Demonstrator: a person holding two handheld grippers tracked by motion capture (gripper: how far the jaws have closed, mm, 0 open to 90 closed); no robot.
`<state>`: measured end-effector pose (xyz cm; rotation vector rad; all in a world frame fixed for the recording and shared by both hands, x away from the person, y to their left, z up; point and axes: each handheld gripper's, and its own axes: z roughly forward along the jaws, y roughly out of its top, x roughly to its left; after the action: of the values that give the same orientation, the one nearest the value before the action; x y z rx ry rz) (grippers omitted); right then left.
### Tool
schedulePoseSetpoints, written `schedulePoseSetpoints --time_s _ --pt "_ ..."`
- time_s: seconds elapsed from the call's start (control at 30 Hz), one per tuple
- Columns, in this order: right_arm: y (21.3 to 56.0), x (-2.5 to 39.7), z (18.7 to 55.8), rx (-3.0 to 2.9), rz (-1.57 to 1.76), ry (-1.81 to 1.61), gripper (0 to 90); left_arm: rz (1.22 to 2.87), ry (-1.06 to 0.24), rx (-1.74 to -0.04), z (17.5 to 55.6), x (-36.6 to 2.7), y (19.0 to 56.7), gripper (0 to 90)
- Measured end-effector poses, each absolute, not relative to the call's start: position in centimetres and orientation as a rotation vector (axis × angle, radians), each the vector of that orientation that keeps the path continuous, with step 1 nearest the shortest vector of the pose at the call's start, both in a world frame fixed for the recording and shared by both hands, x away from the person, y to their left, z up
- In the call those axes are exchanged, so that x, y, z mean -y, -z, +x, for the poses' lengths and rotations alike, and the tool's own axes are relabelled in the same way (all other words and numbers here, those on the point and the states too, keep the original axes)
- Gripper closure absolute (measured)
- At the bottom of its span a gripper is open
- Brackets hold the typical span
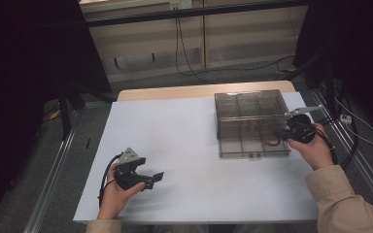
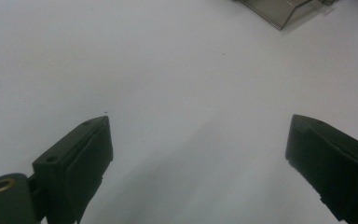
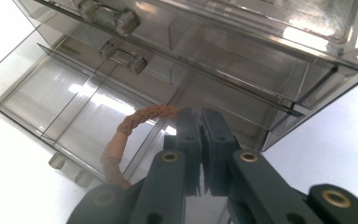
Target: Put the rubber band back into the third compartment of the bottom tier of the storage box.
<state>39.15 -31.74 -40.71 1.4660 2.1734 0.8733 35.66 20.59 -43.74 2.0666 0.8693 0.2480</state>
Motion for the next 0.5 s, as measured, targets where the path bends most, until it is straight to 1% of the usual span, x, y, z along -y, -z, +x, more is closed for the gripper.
schedulePoseSetpoints --time_s 0.5 --pt "41.35 32.20 39.17 -2.154 1.485 -0.860 87.5 2.066 -0.248 -0.870 35.65 -20.53 43.78 7.4"
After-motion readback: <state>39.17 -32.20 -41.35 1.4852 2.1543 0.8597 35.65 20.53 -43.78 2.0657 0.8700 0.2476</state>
